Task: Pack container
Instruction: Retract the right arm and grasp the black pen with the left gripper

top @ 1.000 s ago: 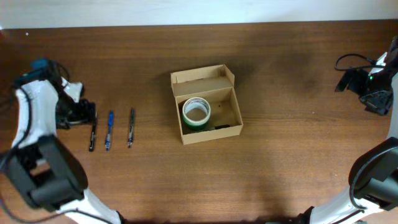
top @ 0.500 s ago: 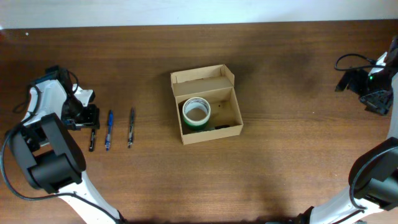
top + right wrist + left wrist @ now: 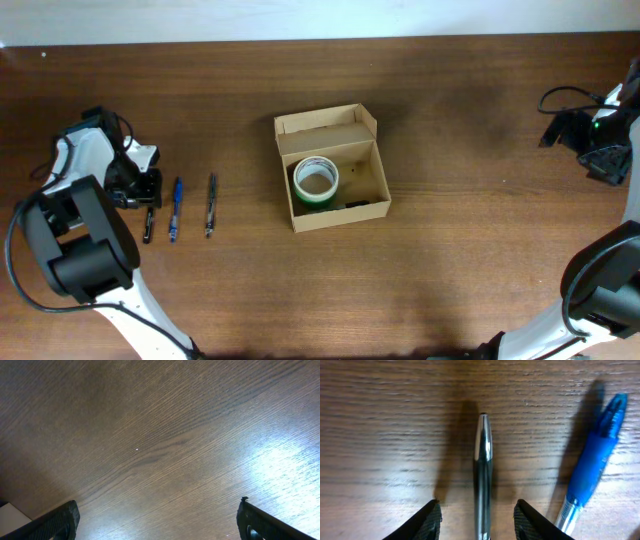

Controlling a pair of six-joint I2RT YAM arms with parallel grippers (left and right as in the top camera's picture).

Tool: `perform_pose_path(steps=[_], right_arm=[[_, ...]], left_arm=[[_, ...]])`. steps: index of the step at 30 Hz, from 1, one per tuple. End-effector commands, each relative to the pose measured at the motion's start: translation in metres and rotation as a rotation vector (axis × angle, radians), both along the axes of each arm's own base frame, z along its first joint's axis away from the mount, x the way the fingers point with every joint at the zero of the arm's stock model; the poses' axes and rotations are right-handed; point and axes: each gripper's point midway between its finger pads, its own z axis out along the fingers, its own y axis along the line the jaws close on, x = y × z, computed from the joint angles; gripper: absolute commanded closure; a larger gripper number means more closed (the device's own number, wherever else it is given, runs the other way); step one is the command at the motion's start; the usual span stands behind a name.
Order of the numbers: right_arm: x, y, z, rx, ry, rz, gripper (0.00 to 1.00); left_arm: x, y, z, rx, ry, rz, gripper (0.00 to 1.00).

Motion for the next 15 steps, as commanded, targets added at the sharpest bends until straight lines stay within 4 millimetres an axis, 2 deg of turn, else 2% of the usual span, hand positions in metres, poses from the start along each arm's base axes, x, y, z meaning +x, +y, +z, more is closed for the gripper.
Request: perform_pose_path(steps=[1, 5, 7, 8, 9, 12, 15], right_arm=[[0.000, 0.001, -0.003, 0.013, 0.002, -0.013, 0.01], [0.000, 0.001, -0.003, 0.013, 0.002, -0.013, 0.01], [0.000, 0.001, -0.003, 0.013, 0.002, -0.013, 0.01], [0.000, 0.001, -0.003, 0.013, 0.002, -0.013, 0.01], [0.000, 0.001, -0.003, 0.013, 0.002, -0.013, 0.01], [0.000, 0.001, -0.003, 0.013, 0.002, -0.013, 0.01], [0.000, 0.001, -0.003, 0.013, 0.002, -0.012, 0.01]], left_arm=[[-0.005, -0.006, -0.020, -0.025, 0.052, 0.015, 0.53], [-0.005, -0.010, -0.023, -0.026, 0.058, 0.006, 0.59], [-0.004, -0.011, -0.023, -0.027, 0.059, 0.006, 0.79], [-0.004, -0.012, -0.023, -0.027, 0.057, 0.011, 0.92], [-0.003, -0.013, -0.022, -0.026, 0.056, 0.026, 0.98], [0.003, -0.017, -0.017, -0.025, 0.049, 0.039, 0.99], [0.022, -0.027, 0.015, -0.051, 0.022, 0.016, 0.98]])
